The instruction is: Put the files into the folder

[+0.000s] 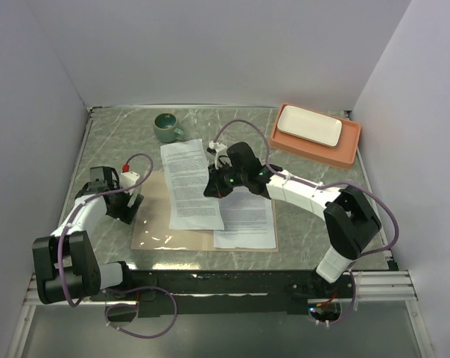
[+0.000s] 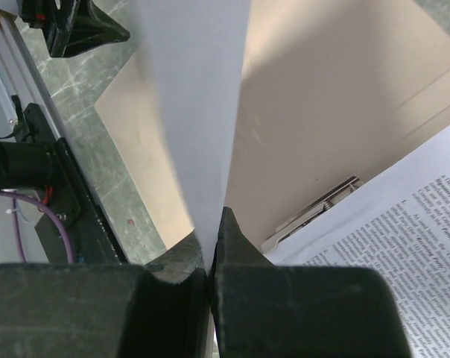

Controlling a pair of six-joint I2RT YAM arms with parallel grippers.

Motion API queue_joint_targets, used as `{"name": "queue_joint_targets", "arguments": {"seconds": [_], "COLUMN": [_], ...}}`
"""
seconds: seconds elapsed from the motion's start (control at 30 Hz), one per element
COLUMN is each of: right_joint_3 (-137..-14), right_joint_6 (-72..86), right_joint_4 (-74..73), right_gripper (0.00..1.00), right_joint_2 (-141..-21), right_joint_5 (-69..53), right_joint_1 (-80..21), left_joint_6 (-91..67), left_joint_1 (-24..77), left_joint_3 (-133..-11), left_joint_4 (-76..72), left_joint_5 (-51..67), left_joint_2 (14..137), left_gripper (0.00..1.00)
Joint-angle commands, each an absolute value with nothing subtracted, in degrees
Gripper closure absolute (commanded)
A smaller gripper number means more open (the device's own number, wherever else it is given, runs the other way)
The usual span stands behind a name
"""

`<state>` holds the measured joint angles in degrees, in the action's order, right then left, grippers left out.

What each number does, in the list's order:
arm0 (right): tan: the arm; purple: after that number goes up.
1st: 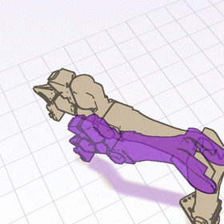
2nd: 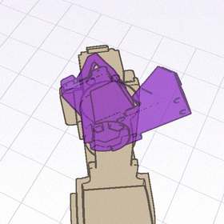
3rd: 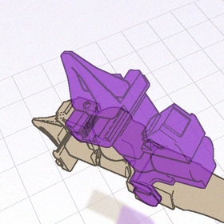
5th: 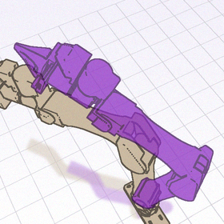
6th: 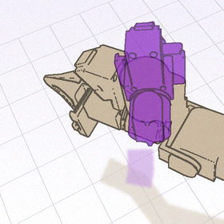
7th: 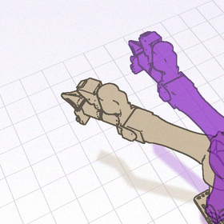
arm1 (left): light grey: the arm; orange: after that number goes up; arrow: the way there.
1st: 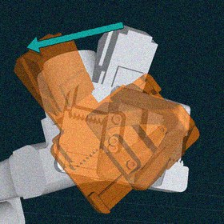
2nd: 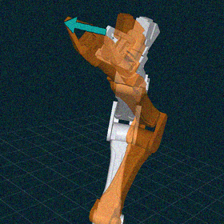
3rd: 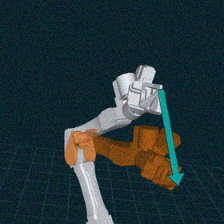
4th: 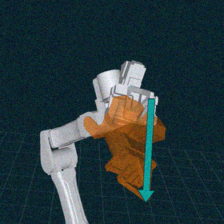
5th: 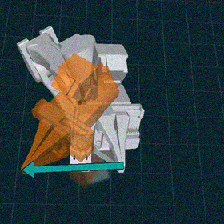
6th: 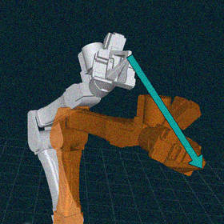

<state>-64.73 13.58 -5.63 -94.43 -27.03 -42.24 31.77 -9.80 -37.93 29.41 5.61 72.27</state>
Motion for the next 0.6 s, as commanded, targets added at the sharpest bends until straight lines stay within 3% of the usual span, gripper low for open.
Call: {"name": "queue_joint_targets", "arguments": {"seconds": [0.0, 0.57], "right_joint_3": [-66.9, -67.9], "right_joint_6": [16.5, 25.7], "right_joint_4": [-2.9, -0.2], "right_gripper": [1.0, 1.0], "right_joint_2": [-95.2, -101.6], "right_joint_5": [-27.9, -22.0], "right_joint_1": [-42.9, -44.8], "left_joint_6": [34.4, 37.7], "left_joint_1": [-9.9, -10.0], "left_joint_3": [-36.0, -30.6], "left_joint_4": [24.9, 22.7], "left_joint_5": [5.7, 5.8], "left_joint_2": [70.9, 67.4], "left_gripper": [0.04, 0.04]}}
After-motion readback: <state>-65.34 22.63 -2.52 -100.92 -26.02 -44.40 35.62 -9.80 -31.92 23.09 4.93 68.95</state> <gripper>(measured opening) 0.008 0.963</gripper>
